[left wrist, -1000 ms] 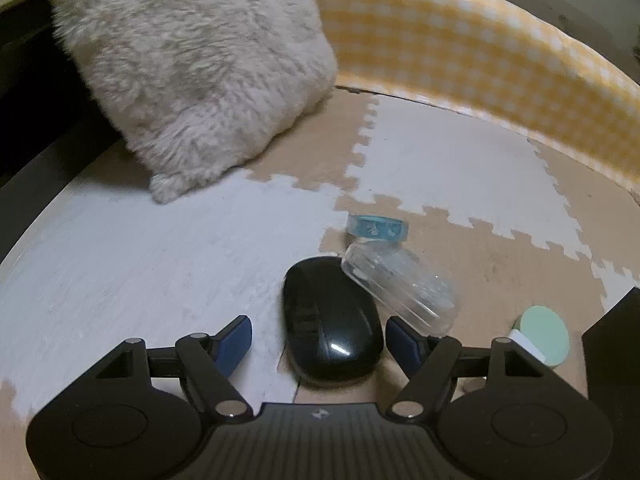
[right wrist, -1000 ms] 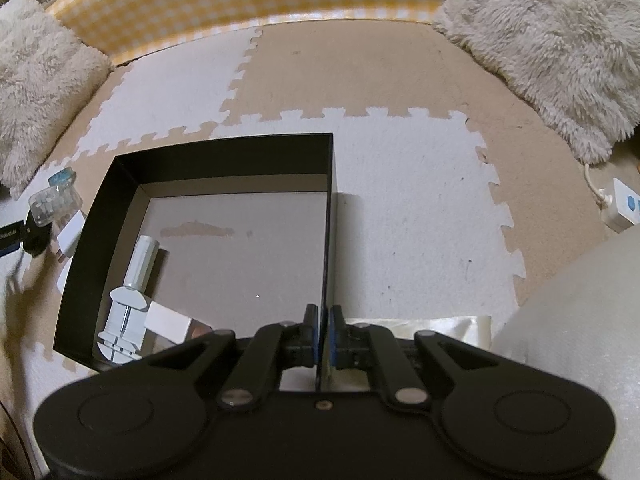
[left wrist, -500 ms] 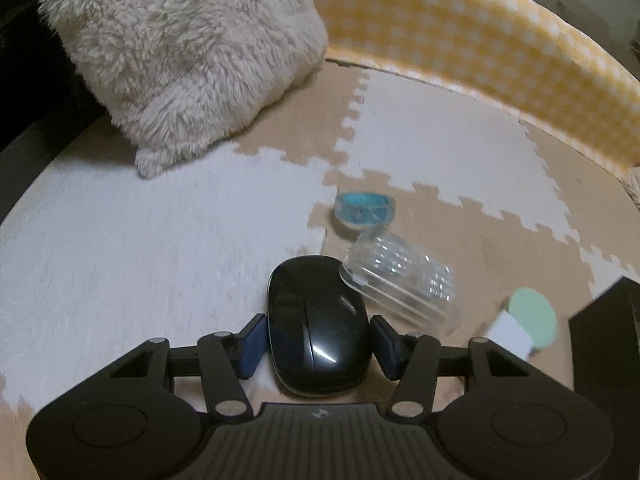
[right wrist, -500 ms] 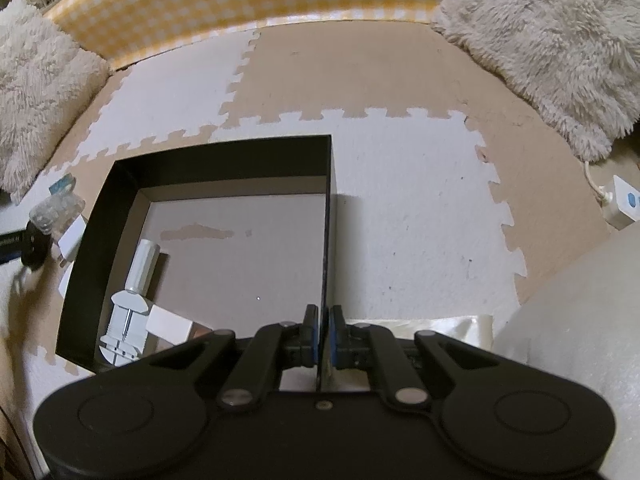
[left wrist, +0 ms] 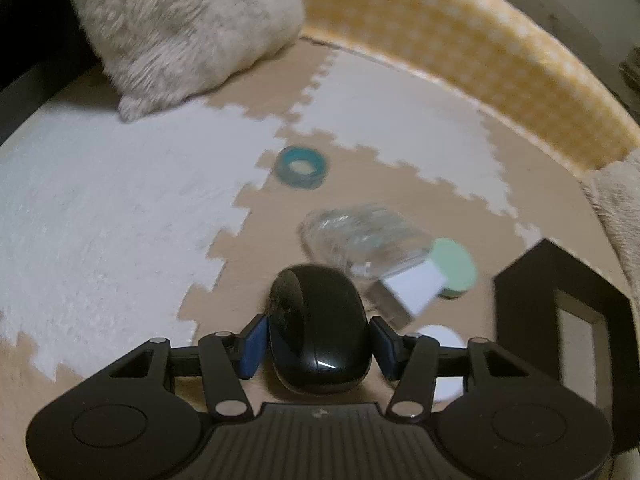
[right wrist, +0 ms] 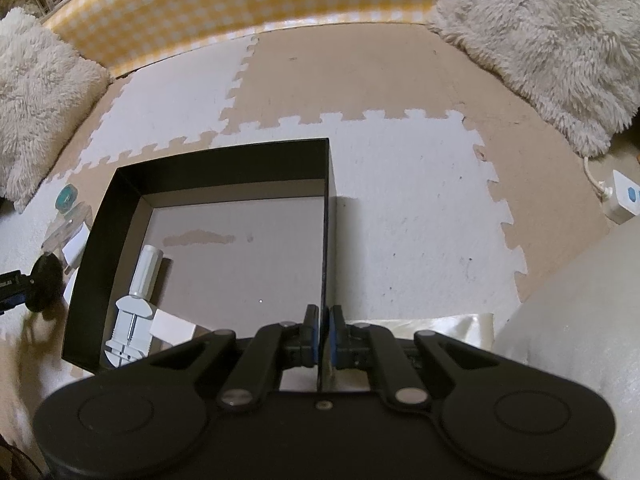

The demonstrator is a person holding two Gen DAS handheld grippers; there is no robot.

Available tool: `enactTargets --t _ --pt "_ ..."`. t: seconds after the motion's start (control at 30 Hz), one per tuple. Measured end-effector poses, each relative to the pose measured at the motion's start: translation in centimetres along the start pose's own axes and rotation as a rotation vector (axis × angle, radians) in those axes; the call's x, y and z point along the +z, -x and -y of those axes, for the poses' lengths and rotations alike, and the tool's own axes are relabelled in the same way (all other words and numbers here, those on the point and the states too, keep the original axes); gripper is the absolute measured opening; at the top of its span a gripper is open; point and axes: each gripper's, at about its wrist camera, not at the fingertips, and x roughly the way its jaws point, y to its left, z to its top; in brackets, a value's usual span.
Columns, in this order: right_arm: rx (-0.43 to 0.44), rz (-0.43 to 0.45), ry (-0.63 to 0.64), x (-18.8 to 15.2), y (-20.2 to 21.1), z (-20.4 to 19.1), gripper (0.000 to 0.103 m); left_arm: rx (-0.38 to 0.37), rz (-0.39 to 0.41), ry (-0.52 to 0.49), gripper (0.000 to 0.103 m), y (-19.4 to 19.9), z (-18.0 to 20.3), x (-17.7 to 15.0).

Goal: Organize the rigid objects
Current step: 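Carry the black mouse into the black box and release it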

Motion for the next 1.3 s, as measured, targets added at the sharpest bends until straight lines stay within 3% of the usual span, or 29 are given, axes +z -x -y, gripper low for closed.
enactTargets --t 0.63,1.1,1.3 --pt "0.005 0.011 0.0 -0.1 0.6 0.0 0.005 -0.161 0.115 -0.103 0.055 4.5 5.5 0.5" --pt "0.021 0.005 0.021 -1.7 1.8 0.0 0.005 -0.34 0.087 -0.165 0.055 4.6 11.7 -1.1" --pt "0.028 0.008 0.019 -1.7 1.9 0.1 0.005 -0.419 0.037 -0.153 0.055 3.3 15.7 -2.6"
